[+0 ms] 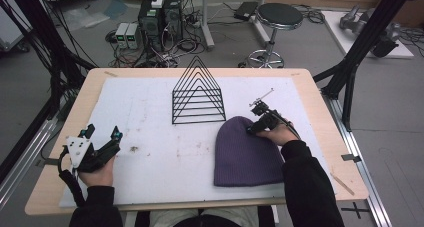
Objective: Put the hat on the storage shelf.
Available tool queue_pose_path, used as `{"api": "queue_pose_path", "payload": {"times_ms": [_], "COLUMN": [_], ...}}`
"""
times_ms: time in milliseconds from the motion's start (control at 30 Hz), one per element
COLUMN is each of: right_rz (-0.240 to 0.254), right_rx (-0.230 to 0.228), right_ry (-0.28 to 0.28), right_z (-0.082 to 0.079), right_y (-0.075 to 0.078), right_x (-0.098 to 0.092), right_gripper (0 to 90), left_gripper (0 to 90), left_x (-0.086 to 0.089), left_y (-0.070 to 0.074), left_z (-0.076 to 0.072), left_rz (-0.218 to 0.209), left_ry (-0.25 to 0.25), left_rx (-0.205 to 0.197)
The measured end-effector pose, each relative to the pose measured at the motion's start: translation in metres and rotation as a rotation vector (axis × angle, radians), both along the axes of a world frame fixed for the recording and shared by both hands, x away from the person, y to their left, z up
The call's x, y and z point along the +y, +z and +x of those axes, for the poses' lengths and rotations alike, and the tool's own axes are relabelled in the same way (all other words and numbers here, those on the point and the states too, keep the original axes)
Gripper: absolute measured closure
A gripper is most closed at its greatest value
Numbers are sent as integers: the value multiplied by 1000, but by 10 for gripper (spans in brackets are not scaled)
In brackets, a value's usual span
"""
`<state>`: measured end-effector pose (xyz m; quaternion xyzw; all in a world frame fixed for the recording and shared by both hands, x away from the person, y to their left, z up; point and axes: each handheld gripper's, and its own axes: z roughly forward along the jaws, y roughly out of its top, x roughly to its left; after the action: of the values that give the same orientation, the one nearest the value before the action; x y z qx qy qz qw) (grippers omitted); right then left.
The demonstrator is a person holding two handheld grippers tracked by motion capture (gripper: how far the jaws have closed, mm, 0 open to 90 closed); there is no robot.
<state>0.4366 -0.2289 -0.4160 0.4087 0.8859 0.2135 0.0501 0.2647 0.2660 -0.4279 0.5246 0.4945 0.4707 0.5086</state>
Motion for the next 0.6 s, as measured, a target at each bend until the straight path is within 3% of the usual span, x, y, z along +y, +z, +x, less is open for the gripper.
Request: {"api": "queue_pose_path", "payload": {"times_ms": [267,367,533,600], "right_rz": [50,85,93,123], "right_rx": [-25,-55,-92,-139], "right_ry": [-20,-22,-15,-12], "right_z": [-4,-7,-10,-15], "right_y": [-2,-3,1,9], "right_x": [-4,-10,-11,-13], "right_gripper": [784,787,788,787], "left_gripper": [237,237,237,238], "left_x": [1,1,1,0], "left_y": [0,0,0,0], "left_z": [0,0,-1,-1], "left_rz": [2,3,3,1], "left_ry": [1,2,3,2], "left_rx": [0,0,-3,-4]}}
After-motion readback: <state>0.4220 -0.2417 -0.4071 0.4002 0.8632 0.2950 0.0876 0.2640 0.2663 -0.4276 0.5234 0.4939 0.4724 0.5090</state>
